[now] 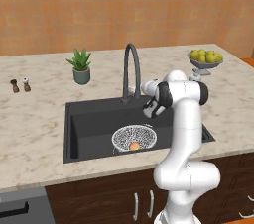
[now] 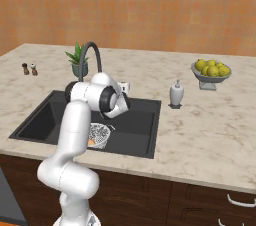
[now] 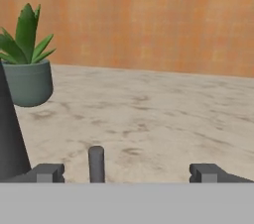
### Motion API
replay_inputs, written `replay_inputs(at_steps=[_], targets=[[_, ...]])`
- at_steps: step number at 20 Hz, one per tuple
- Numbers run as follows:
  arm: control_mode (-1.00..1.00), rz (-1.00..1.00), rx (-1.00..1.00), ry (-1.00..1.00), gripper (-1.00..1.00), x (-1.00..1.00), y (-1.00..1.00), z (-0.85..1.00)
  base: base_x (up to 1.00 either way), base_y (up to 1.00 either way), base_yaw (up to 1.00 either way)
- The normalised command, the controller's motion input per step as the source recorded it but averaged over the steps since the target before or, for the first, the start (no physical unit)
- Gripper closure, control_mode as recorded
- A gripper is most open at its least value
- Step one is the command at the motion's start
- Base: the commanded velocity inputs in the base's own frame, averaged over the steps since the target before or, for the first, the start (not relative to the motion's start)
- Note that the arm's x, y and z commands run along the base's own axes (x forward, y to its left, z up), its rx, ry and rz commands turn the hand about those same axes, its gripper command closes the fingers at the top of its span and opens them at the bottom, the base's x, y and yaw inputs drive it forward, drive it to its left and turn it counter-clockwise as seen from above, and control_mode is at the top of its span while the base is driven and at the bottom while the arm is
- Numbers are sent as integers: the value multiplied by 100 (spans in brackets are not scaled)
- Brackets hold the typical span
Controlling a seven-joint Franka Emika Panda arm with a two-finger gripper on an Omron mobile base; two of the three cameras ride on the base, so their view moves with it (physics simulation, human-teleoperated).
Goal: Put the colander in the sink, put the peach in the colander, and turn on the sink faucet and pour water over the colander.
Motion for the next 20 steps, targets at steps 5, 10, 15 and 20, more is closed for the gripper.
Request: replay_inputs(at_steps=[5, 10, 15, 20], targets=[[-100, 0, 0, -2, -100, 1, 0, -20, 0, 0, 0], [-100, 0, 0, -2, -100, 7, 0, -5, 0, 0, 0], [-100, 0, 0, 0, -100, 11, 0, 0, 0, 0, 0], [-100, 0, 0, 0, -100, 7, 0, 0, 0, 0, 0]])
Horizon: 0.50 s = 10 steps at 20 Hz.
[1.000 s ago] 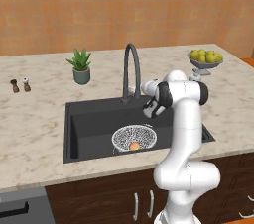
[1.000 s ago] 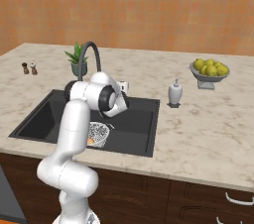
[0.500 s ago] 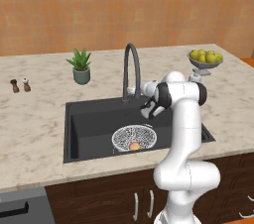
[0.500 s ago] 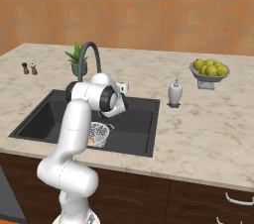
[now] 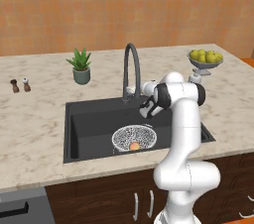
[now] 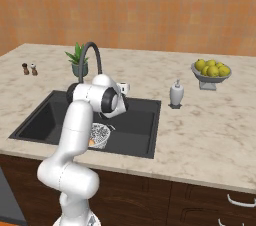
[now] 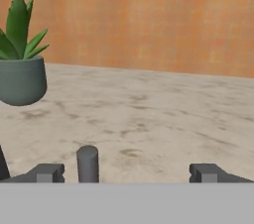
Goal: Put the colander in the sink, put the peach in the colander, and turn on the sink faucet and pour water over the colander.
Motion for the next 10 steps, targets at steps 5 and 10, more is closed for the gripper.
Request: replay_inputs(at_steps=[5, 10], targets=[[-100, 0, 0, 0, -100, 13, 0, 0, 0, 0, 0], [-100, 0, 0, 0, -100, 5, -5, 0, 0, 0, 0]])
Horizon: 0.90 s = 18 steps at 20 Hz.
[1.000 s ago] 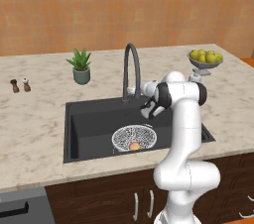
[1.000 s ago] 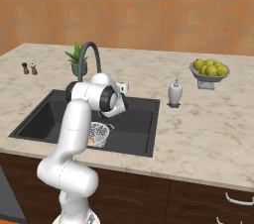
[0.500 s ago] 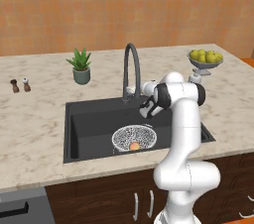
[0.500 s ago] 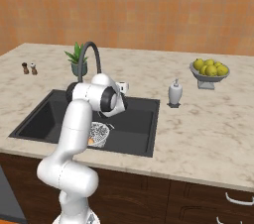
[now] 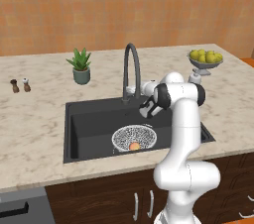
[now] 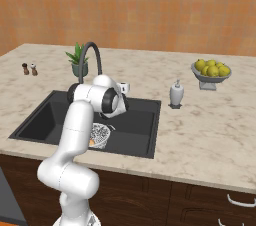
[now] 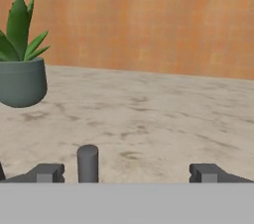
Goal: Put the colander in the sink, put the peach in the colander, and turn on the sink faucet and pour water over the colander.
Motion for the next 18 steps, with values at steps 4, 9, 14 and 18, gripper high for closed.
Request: replay_inputs(at_steps=[4, 9, 14, 18], targets=[[-100, 1, 2, 0, -100, 0, -21, 0, 0, 0, 0], [-100, 0, 3, 0, -100, 0, -13, 0, 0, 0, 0], [-100, 0, 2, 0, -100, 0, -33, 0, 0, 0, 0], [-100, 0, 2, 0, -100, 0, -64, 0, 0, 0, 0]])
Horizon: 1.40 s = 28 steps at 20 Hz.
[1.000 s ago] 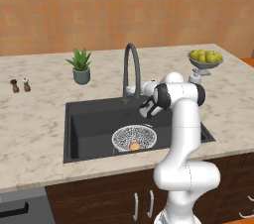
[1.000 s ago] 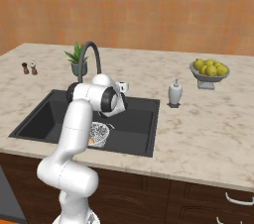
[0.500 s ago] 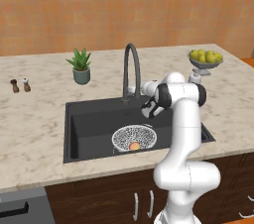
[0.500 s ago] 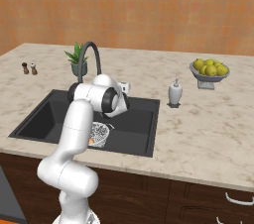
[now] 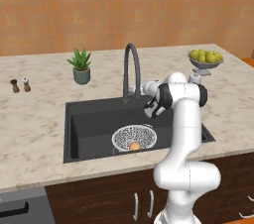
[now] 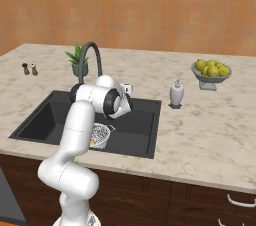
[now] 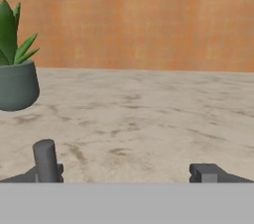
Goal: Put the colander in the sink, put the peach in the colander, and turn on the sink faucet and pour water over the colander.
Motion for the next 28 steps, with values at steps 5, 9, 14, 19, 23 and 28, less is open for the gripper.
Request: replay_inputs(at_steps=[5, 9, 14, 19, 23, 28], targets=[[-100, 0, 1, -3, -100, 0, -83, 0, 0, 0, 0], [-100, 0, 1, -10, -100, 0, -99, 0, 0, 0, 0], [-100, 0, 3, -12, -100, -1, -100, 0, 0, 0, 0], [-100, 0, 6, -10, -100, 0, -100, 0, 0, 0, 0], [-100, 4, 9, -8, -100, -1, -100, 0, 0, 0, 0], [-100, 7, 10, -4, -100, -4, -100, 0, 0, 0, 0]])
